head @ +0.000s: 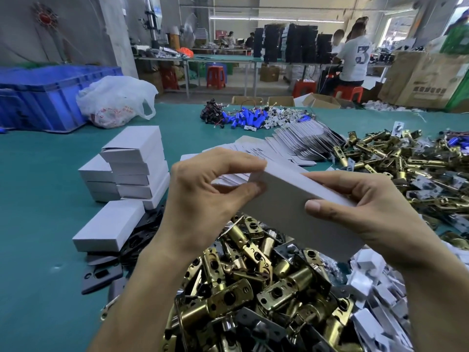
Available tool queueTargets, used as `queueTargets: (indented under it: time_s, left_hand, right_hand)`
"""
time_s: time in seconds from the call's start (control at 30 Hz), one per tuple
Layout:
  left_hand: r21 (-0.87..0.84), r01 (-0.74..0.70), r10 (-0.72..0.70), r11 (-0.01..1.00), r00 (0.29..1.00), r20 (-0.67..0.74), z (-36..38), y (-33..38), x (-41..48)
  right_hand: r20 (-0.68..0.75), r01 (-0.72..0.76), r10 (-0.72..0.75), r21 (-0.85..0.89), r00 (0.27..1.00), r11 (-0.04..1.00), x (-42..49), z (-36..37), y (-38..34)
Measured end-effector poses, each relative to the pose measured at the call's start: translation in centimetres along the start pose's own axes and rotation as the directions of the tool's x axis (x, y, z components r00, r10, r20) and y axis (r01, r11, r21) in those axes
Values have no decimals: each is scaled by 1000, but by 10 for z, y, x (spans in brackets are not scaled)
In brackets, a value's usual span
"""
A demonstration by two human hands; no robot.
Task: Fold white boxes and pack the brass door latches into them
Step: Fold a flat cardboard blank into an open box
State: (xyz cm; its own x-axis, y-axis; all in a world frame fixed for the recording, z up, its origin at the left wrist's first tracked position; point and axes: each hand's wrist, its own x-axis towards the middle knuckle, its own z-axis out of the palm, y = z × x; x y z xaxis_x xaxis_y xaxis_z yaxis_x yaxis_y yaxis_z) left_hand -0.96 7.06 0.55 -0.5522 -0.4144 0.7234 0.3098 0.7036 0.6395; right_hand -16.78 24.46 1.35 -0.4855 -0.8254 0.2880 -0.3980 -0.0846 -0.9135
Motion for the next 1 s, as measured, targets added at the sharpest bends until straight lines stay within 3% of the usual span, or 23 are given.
queueTargets:
  time_s: [0.13,0.43,0.53,0.6,0.7,0.77,0.83,0.93,1.0]
  left_hand:
    - [2,-45,45,999,998,-47,5,-1,-2]
    - [3,10,-10,1000,994,-108,18,-2,-3]
    - [98,-7,19,995,993,-119,23,-2,-4]
    - [161,73,-52,984,990,-128,23,-1,-4]
    - [155,347,-346,925,938,-34,22,0,-2]
    - [34,514,-515,857,854,77,22,-1,-1]
    - [-143,596,-577,790,802,153,23,-2,-1]
    - [-433,530,-565,729,823,56,24,-3,3]
    - [-555,453,-545,698,838,-1,20,-4,5]
  right_hand:
    - [-14,-1,1,11,1000,1000,-1,0,-1]
    - [-91,4,0,39,996,999,2,6,-1]
    - [-125,31,-29,20,992,999,3,9,-1]
    - [-147,45,-43,6,988,999,3,12,-2]
    - [-156,80,-93,-90,983,993,3,15,-3]
    - [-132,116,-145,-204,981,972,4,20,-3]
    - [-118,170,-205,-255,972,952,6,27,-4]
    - [-96,266,-308,-307,946,914,7,36,-5]
    - [-195,163,-222,-276,955,947,8,34,-3]
